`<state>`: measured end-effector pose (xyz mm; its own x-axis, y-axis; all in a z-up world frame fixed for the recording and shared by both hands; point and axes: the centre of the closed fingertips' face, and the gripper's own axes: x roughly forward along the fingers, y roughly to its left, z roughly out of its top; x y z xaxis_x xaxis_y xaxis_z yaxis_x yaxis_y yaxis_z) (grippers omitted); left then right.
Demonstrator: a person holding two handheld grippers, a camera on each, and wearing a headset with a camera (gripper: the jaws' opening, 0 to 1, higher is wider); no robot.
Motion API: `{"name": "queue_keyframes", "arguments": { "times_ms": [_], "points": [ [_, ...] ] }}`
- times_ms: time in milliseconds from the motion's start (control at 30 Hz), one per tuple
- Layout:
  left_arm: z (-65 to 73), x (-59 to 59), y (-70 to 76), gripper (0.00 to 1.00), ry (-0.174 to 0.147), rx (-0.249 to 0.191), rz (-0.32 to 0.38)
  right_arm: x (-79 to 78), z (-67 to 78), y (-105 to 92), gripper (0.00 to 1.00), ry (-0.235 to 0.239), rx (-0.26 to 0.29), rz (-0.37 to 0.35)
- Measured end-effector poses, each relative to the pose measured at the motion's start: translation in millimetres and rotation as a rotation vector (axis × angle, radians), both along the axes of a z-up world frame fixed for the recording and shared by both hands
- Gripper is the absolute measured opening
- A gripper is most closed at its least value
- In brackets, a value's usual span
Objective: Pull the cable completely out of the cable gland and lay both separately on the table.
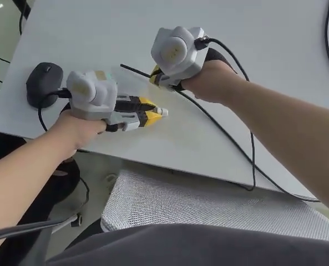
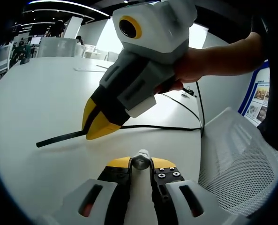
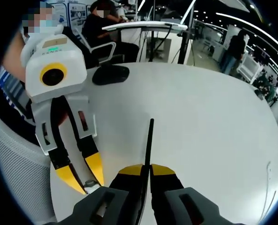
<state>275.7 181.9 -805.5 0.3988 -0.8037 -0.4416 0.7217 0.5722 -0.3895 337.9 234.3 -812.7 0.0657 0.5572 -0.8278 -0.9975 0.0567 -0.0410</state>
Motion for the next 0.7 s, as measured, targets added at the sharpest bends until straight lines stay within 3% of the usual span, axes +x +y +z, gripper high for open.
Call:
{"name": "queue_keyframes", "arguments": {
  "times_ms": [333, 700],
  "points": [
    [-1.5, 2.1, 2.3, 0.16, -0.014, 0.023, -0.001, -3.3, -4.0, 1.1, 0.01, -0.020, -0.021, 0.032],
    [-5.6, -0.3, 1.9, 0.16, -0.045, 0.093, -0.043, -2.0, -7.9, -0.9, 0.01, -0.032, -0.037, 0.043]
  ]
}}
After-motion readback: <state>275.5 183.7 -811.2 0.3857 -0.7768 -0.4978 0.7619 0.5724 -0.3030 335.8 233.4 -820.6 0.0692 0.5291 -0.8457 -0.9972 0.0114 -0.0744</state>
